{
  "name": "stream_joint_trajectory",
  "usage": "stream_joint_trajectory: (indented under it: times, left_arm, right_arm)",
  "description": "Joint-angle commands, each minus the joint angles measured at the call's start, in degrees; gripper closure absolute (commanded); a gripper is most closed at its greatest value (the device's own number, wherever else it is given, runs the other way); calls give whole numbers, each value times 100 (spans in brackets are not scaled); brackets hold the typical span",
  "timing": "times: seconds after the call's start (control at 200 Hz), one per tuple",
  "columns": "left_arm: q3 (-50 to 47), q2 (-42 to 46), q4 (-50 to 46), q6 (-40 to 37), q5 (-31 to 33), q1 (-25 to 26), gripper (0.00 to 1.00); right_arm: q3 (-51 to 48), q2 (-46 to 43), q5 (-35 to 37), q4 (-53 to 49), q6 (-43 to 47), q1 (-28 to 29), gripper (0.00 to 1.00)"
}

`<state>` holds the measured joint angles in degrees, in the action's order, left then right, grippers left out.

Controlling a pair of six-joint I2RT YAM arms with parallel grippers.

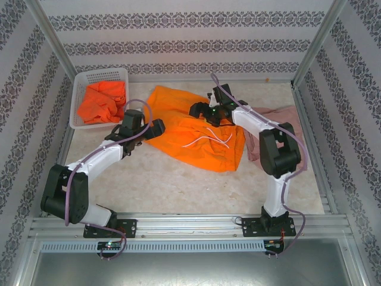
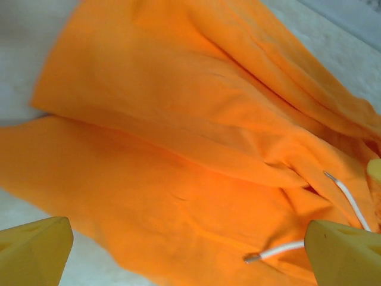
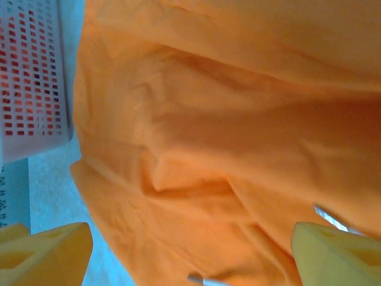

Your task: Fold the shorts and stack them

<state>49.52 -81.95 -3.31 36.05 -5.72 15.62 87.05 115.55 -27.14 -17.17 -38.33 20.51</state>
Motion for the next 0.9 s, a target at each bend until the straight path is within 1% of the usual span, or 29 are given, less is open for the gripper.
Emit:
stream_joint_trajectory:
  times: [0.0,0.165,0.325,0.435,0.49,0.615,0.664,0.734,0.894]
  left_arm:
    - [-295,155,404,406,0,-237,1]
    - [-542,-99,434,622,-177,-521,7]
    - [-395,-645,524,731,-439,-537,11]
    - [-147,-1104,551,749,-512,-539,19]
    - [-32,-1302,594,786,-611,-535,25]
    - [196,-1648,676,869,-701,-536,30]
    - [309,-1766,661,860,-686,-540,35]
    - [438,-1911,682,865,-698,-535,39]
    - [691,-2175,666,900,-877,-534,71]
  right_arm:
    - [552,449,-148,-36,-215,2,14]
    - [1200,1059,-166,-93,-380,-87,15]
    - [1596,1452,-155,-153,-490,-135,15]
    - [1798,1651,-147,-212,-547,-170,16]
    - [1845,1722,-169,-192,-605,-187,16]
    - [1944,1825,-143,-194,-624,-213,16]
    - [1995,1870,-147,-215,-646,-223,16]
    - [2050,1926,-175,-224,-668,-223,17]
    - [2161,2019,-187,-223,-720,-241,17]
